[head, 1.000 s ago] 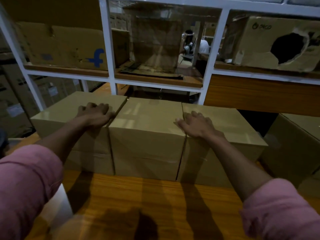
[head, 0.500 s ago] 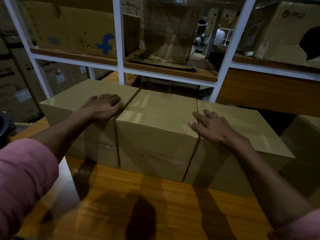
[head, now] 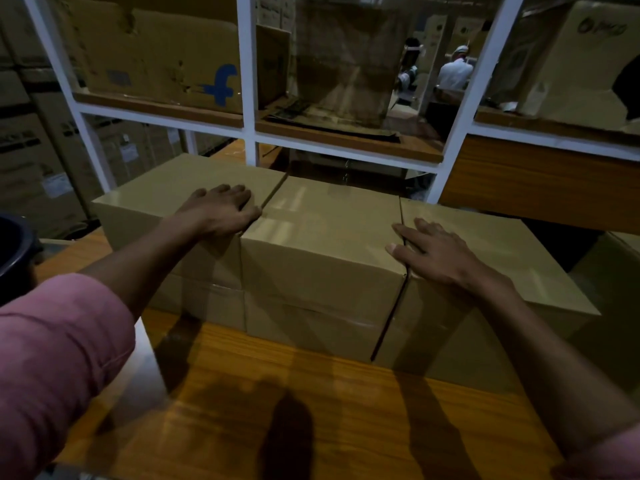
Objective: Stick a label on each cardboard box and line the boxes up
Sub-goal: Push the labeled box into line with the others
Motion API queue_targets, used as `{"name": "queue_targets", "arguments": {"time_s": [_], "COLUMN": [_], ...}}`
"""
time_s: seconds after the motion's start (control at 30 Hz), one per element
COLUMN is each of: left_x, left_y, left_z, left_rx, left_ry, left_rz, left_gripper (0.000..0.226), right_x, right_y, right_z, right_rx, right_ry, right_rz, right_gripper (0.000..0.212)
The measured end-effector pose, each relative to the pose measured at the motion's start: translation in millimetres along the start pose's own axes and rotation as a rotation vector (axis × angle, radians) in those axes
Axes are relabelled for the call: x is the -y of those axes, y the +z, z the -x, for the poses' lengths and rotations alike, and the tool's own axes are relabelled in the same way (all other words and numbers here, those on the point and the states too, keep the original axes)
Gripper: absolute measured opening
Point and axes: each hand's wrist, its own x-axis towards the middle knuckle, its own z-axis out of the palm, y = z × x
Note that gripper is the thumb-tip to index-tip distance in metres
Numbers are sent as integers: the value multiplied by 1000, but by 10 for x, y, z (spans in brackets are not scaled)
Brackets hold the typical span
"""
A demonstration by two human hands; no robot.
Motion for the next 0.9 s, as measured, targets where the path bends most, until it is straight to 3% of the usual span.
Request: {"name": "queue_targets", "arguments": {"time_s": [0.57,0.73,0.9], "left_x": [-23,-17,-64], "left_y": [28,22,-10], "left_z": [-3,1,93], "left_rx": [46,43,-33], "left_ry": [20,19,61], "left_rz": [-46,-53,-39], "left_gripper": [92,95,75], "right_x": [-28,-27,24], "right_y": [3,4,-14], "right_z": [-72,-116,-73], "right_rx": [-29,-59,-145], "right_ry": [-35,-35,-62], "right_rz": [-32,-34,-117], "right_gripper": [96,81,71]}}
